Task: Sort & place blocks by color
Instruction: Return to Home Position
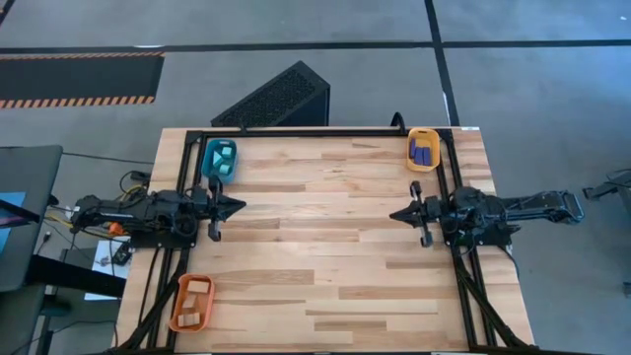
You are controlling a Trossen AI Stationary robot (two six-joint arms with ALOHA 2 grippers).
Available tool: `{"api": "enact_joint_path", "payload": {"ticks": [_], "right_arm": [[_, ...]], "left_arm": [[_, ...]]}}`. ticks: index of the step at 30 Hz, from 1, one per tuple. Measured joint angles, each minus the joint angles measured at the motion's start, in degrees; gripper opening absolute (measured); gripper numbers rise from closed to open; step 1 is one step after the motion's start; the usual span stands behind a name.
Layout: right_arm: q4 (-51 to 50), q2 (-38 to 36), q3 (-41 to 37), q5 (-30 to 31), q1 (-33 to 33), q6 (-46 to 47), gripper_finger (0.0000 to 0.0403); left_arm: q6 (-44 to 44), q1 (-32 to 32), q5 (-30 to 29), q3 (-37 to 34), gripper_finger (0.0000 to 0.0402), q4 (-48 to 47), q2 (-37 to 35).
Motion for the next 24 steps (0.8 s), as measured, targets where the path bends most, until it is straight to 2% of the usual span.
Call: {"api": "enact_joint_path", "payload": {"ticks": [6,12,16,20,24], "right_arm": [[-5.6,0.0,0.0,2.7,-2.7,-2.5,0.0015],[-0.4,-0.1,0.0,0.3,-5.8,-2.1,0.001],[0.6,-0.1,0.0,-1.0,-7.1,-1.0,0.001],[-3.2,0.0,0.0,-0.8,-7.1,-0.3,0.0014],[-4.7,0.0,0.0,-0.7,-7.0,2.3,0.0013]], "left_arm": [[0.5,2.2,1.1,0.0,0.0,-0.2,1.4],[3.0,7.6,1.5,0.0,0.0,0.3,1.4],[2.4,10.3,5.8,0.0,0.0,-0.8,1.4],[-0.8,11.1,11.2,0.0,0.0,-1.8,2.0],[-2.2,10.6,11.6,0.0,0.0,-2.0,4.6]]}}
